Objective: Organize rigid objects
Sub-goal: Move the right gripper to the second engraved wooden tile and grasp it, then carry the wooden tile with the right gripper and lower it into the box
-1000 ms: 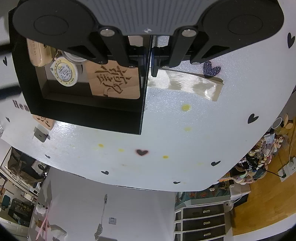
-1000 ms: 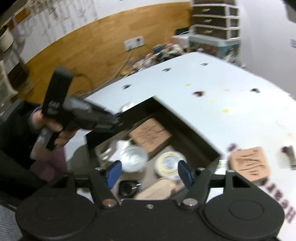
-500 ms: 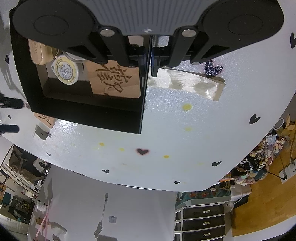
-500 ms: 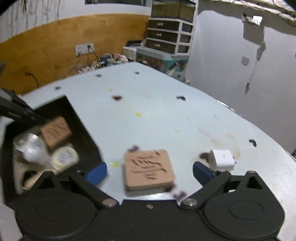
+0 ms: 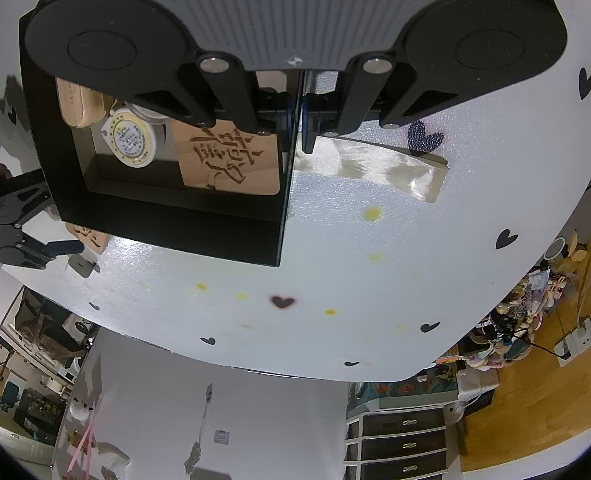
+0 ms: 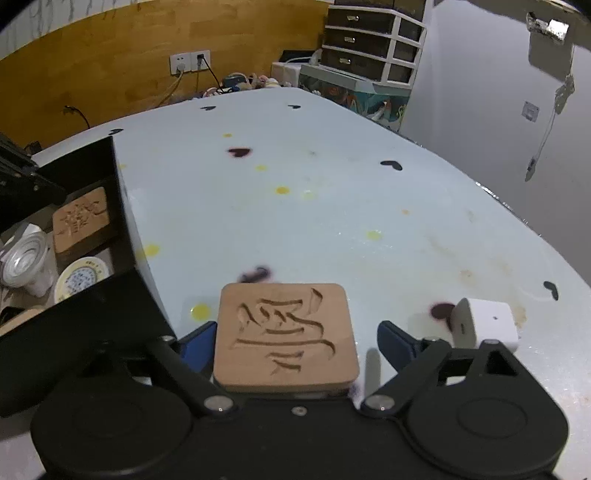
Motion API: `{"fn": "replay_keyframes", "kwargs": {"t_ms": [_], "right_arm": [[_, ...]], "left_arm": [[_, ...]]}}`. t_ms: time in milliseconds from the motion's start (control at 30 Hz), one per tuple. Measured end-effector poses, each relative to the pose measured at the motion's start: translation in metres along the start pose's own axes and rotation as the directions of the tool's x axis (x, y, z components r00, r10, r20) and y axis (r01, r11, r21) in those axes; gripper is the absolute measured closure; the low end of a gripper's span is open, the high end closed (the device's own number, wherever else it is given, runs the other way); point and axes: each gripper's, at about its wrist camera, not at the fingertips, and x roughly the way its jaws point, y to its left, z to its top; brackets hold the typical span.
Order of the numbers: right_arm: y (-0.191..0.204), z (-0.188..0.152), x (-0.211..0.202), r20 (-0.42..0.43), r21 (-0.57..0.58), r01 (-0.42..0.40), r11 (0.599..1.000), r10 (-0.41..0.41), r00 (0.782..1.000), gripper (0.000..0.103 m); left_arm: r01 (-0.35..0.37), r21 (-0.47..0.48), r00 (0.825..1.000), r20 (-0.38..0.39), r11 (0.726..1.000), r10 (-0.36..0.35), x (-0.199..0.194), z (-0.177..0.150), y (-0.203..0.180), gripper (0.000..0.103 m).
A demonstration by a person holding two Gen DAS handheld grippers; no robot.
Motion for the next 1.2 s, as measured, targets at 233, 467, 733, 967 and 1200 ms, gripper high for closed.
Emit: {"fn": "replay_keyframes", "kwargs": {"t_ms": [233, 467, 733, 967, 1200], "right_arm": [[-0.003, 0.002, 0.001, 0.002, 0.053, -0.043, 0.998, 0.043, 0.999, 0.026], [-0.005, 0.018, -0.032, 0.084, 0.085, -0.017, 0.996, 0.01, 0.996, 0.026], [0.032, 0.053, -0.084, 0.213, -0.021, -0.127, 0.992, 0.129, 0.969, 0.026], [0.081, 0.06, -0.079, 0.111, -0.138, -0.29, 0.947, 0.305, 0.946, 0.026], [0.108, 0.054, -0.057, 0.015, -0.228, -0.182, 0.956, 0.191, 0.982, 0.026]], "left_arm": [[0.001, 0.0, 1.0, 0.001, 1.0, -0.001, 0.0, 0.0, 0.0, 0.099], [0.003, 0.002, 1.0, 0.001, 1.0, -0.003, -0.001, 0.001, 0.0, 0.099], [0.009, 0.0, 1.0, 0.004, 1.0, -0.009, -0.001, 0.001, 0.0, 0.099], [0.018, 0.0, 1.0, 0.009, 1.0, -0.018, -0.001, 0.0, 0.001, 0.099], [0.025, -0.003, 1.0, 0.015, 1.0, -0.025, -0.001, -0.002, 0.003, 0.099]]}}
